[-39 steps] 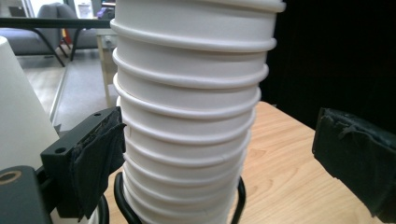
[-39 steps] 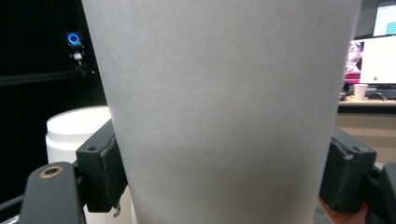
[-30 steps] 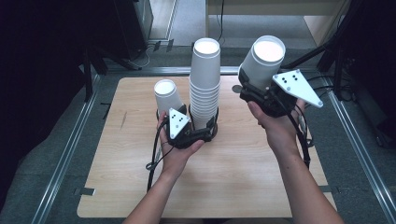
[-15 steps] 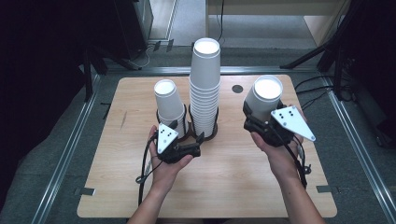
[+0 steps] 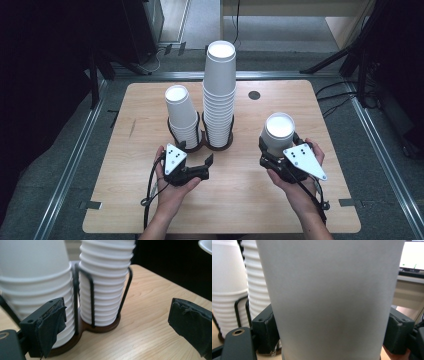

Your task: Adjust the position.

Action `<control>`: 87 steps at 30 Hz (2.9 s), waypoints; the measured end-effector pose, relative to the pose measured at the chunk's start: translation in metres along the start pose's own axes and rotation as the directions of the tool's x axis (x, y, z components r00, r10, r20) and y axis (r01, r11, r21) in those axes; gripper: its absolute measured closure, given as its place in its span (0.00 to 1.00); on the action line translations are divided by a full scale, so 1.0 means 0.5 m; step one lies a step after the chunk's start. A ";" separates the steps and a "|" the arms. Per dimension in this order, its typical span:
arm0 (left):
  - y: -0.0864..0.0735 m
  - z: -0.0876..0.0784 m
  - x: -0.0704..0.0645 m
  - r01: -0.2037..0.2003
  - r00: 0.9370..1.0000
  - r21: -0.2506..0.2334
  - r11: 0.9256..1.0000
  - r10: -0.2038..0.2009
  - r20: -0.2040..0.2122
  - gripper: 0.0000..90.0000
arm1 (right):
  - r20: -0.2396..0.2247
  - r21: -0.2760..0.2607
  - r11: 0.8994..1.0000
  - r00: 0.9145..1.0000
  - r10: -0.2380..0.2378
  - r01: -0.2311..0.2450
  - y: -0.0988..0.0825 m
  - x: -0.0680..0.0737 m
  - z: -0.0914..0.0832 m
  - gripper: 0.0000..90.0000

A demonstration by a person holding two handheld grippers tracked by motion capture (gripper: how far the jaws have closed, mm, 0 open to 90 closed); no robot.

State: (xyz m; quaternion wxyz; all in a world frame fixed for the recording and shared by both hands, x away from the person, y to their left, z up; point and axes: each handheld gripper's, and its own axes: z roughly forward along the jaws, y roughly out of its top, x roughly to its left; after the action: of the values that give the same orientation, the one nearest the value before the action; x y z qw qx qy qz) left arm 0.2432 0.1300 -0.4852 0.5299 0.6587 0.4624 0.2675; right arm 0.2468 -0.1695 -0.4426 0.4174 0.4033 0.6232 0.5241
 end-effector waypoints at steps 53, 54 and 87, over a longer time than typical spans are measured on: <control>-0.030 -0.001 -0.041 -0.096 0.945 0.056 0.994 0.073 0.319 0.02 | -0.009 0.087 0.768 0.771 -0.637 0.635 -0.167 0.118 0.007 0.19; -0.030 -0.001 -0.043 -0.104 0.942 0.056 0.993 0.080 0.327 0.02 | -0.014 0.083 0.755 0.758 -0.652 0.651 -0.168 0.124 0.005 0.19; -0.044 0.004 -0.079 -0.205 0.888 0.071 0.976 0.155 0.432 0.11 | -0.134 0.028 0.677 0.674 -0.727 0.736 -0.176 0.173 -0.006 0.18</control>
State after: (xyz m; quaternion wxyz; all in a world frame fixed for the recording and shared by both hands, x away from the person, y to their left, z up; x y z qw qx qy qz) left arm 0.2209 0.0940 -0.5011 0.5517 0.7705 0.2876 0.1389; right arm 0.2101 -0.1002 -0.5379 0.5401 0.1066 0.7751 0.3100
